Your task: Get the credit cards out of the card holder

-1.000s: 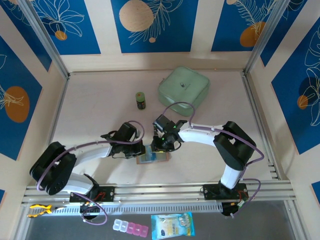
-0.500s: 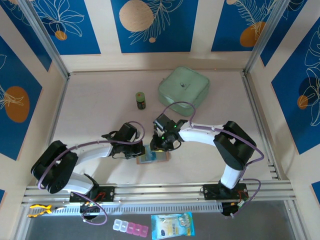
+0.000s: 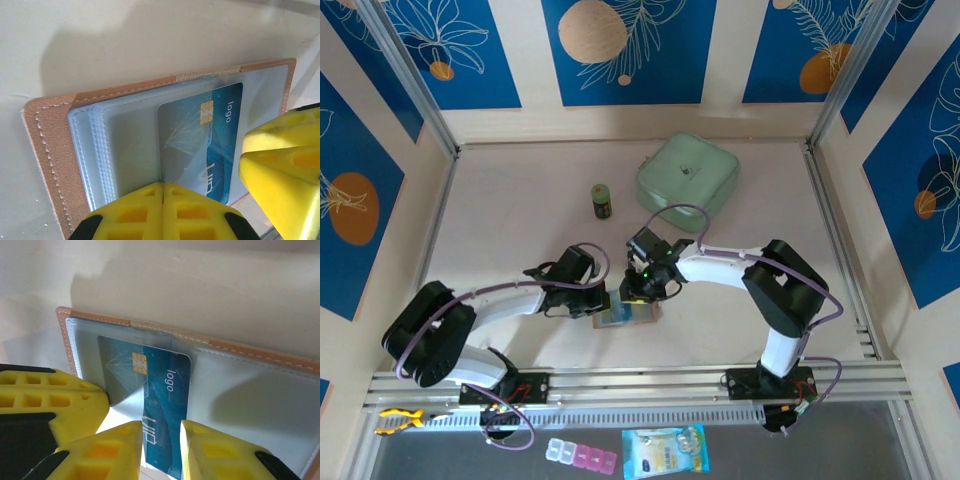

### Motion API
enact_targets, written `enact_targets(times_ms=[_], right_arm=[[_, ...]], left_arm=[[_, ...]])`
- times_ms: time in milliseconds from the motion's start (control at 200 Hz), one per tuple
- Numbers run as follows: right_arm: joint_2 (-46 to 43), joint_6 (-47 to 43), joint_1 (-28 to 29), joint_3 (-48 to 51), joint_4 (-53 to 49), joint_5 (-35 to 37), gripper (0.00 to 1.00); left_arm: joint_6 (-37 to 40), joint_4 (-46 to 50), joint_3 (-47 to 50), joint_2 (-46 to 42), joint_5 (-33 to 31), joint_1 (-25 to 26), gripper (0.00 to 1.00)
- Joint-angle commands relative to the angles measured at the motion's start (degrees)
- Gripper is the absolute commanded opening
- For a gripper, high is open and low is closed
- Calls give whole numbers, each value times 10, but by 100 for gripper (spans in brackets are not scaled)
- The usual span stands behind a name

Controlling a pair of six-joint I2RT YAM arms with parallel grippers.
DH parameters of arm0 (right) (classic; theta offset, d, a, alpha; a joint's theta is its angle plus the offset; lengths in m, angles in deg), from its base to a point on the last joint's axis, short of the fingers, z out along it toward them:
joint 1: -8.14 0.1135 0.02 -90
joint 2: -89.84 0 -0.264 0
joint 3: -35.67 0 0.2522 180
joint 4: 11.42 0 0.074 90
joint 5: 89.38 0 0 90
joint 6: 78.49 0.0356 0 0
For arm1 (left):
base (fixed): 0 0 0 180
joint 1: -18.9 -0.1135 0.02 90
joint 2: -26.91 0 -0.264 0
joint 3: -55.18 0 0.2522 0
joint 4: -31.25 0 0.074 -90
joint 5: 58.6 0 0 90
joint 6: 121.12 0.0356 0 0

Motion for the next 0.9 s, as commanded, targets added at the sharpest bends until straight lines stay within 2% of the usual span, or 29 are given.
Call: enact_targets(times_ms=[0,895], right_arm=[[9,7,-3,12,3,-16,28],[4,36,-20,55,90,-90,27]], left_arm=[[12,24,-5,2,-9,3,0],[11,18,-2,4,-8,4,0]])
